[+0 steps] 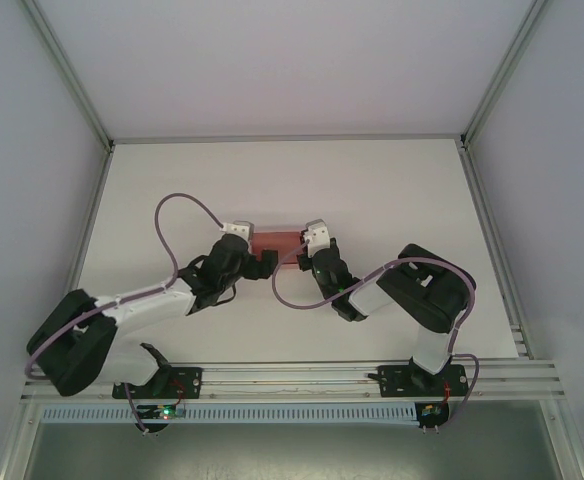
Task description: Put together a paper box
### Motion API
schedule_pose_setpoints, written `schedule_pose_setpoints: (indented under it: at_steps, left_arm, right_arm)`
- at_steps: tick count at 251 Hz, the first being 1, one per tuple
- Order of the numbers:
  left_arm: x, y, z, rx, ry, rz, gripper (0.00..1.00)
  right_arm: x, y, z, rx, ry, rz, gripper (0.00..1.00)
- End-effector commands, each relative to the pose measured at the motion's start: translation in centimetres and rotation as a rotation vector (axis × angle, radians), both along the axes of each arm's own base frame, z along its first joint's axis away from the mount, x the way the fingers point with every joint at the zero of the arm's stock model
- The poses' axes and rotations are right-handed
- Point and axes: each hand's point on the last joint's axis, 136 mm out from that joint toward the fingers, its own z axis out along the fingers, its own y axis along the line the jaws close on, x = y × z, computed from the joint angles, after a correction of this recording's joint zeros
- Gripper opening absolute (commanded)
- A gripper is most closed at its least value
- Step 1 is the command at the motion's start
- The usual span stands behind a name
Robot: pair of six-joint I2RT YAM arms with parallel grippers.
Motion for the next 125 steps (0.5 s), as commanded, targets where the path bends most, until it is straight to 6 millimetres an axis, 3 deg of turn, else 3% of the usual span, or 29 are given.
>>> schedule_pose_setpoints:
  at_steps: [1,80,98,125]
  left_arm:
    - [-1.6,2.0,0.7,0.039,0.065,0.068,1.0]
    - [-1.6,6.8,11.3,-0.113,-0.046,0.332,1.0]
    - [-1.1,7.9,12.4,-0.133,-0.039,0.391,1.0]
    - [0.4,9.0,11.9,-0.172,0.029,0.456,1.0]
  right_arm:
    - [-1.5,-0.1,-4.2,-0.103,0.108,0.045,0.0]
    - [-1.9,0.0,-5.2,-0.149,0.116,0.07,0.0]
    - [-1.9,0.1,-5.4,-0.151,0.119,0.073,0.0]
    - [-2.0,0.5,-5.4,-0.148,0.115,0.097,0.0]
